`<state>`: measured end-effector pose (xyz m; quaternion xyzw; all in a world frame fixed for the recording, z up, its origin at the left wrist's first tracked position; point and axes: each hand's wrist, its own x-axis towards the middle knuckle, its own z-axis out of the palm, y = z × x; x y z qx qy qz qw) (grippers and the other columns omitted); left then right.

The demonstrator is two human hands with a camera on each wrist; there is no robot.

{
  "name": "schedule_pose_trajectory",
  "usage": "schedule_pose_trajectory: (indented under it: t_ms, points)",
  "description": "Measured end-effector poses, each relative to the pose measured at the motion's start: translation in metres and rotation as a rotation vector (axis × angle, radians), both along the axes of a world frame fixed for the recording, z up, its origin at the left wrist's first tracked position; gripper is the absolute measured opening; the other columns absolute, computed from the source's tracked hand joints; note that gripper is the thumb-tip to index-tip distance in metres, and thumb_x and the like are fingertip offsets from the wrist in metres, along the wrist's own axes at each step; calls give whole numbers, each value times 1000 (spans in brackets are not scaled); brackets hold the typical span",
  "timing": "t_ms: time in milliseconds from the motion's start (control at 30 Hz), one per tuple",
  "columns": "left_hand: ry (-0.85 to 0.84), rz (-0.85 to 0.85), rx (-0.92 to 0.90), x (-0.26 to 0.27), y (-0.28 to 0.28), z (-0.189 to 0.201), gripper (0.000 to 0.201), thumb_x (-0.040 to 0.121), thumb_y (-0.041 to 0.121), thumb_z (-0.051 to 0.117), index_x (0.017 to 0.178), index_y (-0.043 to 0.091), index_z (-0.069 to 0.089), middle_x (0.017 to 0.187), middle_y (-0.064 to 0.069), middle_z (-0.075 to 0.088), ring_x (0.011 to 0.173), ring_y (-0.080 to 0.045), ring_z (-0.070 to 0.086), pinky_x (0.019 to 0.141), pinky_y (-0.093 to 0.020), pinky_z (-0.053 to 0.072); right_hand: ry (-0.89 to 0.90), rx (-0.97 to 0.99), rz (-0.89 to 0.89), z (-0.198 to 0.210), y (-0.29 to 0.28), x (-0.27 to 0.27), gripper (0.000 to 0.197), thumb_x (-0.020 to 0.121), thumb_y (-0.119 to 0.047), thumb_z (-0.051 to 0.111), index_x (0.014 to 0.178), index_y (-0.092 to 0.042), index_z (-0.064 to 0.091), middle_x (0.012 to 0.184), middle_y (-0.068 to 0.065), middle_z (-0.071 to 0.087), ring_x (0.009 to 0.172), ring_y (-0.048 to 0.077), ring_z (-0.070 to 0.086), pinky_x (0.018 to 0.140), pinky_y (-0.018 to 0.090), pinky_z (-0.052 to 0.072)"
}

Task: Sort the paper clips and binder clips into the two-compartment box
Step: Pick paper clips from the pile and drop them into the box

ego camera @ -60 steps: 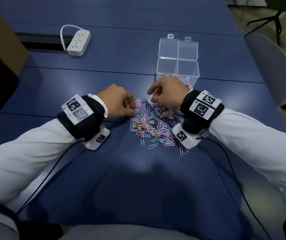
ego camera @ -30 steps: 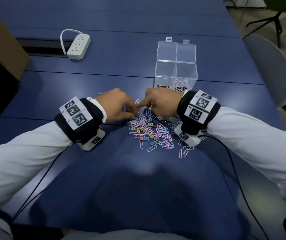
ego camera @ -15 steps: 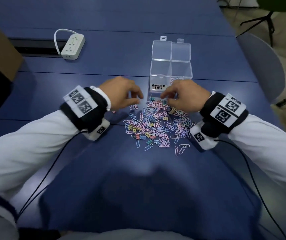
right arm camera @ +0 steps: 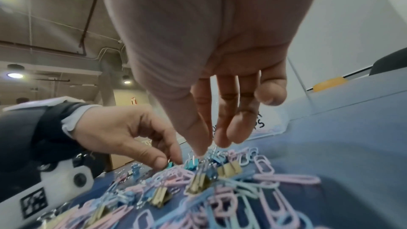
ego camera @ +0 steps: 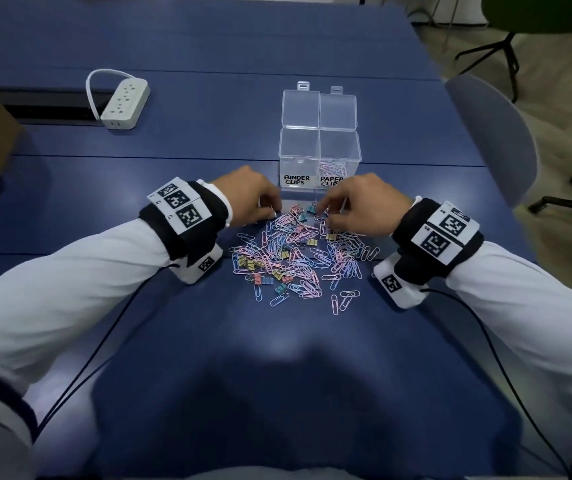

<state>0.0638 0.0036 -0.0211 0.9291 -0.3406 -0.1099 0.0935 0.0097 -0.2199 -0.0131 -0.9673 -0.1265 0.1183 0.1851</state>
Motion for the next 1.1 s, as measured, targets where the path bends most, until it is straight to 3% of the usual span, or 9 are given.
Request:
schedule_pose_trajectory:
  t_ms: [200, 300, 400, 500, 633, 767, 900, 1000, 1100]
  points:
    - [-37, 131, -124, 3, 27, 13, 10, 83, 21, 68, 91, 23, 73, 76, 6, 66, 67, -10, 58, 71, -20, 42, -42, -3, -29, -2, 10, 8, 13, 78, -30, 72, 91, -28, 71, 82, -8, 67, 79, 12, 62, 69, 26, 49]
    - [-38, 218, -33, 10, 51, 19, 11, 83, 23, 68, 92, 26, 73, 72, 6, 63, 71, -15, 60, 73, -23, 44, -87, -5, -66, -4, 14, 13, 11, 82, -28, 68, 92, -28, 71, 83, -9, 67, 79, 11, 61, 70, 25, 49]
    - [31, 232, 88, 15, 63, 16, 16, 84, 24, 68, 99, 24, 72, 80, 4, 65, 78, -17, 61, 76, -22, 43, -70, -65, -50, -2, 21, 21, 11, 84, -29, 66, 92, -27, 74, 82, -9, 66, 81, 14, 62, 72, 27, 49]
    - [-27, 190, 79, 17, 56, 10, 26, 85, 31, 66, 110, 25, 68, 97, 1, 64, 79, -15, 55, 79, -25, 43, -84, -81, -35, -2, 30, 29, 12, 85, -29, 66, 92, -26, 75, 87, -5, 71, 82, 15, 62, 77, 30, 53]
    - [-79, 48, -28, 10, 19, 12, 24, 86, 31, 63, 109, 28, 69, 98, 1, 63, 74, -12, 52, 81, -35, 51, -114, 11, -58, -5, 39, 32, 13, 85, -31, 66, 95, -26, 72, 92, -1, 72, 85, 19, 64, 80, 33, 54]
    - [-80, -50, 18, 5, -13, 11, 25, 88, 31, 62, 111, 26, 67, 103, 0, 66, 79, -13, 54, 81, -38, 53, -182, 102, -115, 3, 27, 31, 10, 85, -27, 67, 92, -25, 73, 83, -4, 70, 80, 15, 63, 80, 32, 54]
    - [-99, -63, 22, 8, -25, 8, 28, 85, 29, 67, 112, 26, 65, 110, -2, 63, 85, -15, 54, 79, -33, 50, -72, 6, -88, 10, 10, 23, 9, 79, -30, 72, 86, -26, 75, 69, -14, 61, 76, 13, 63, 73, 29, 53]
    - [-73, -102, 25, 10, -28, 10, 26, 85, 25, 68, 111, 26, 68, 108, -2, 65, 91, -19, 62, 77, -29, 48, -18, -22, -63, 8, 12, 18, 9, 77, -33, 75, 82, -26, 75, 70, -14, 65, 75, 12, 64, 71, 29, 54]
    - [-60, -78, 56, 12, -24, 9, 19, 86, 21, 67, 104, 23, 72, 99, 1, 71, 85, -16, 62, 74, -25, 44, -33, -47, -46, 5, 25, 19, 16, 73, -39, 77, 82, -26, 74, 73, -11, 66, 74, 11, 63, 66, 25, 48]
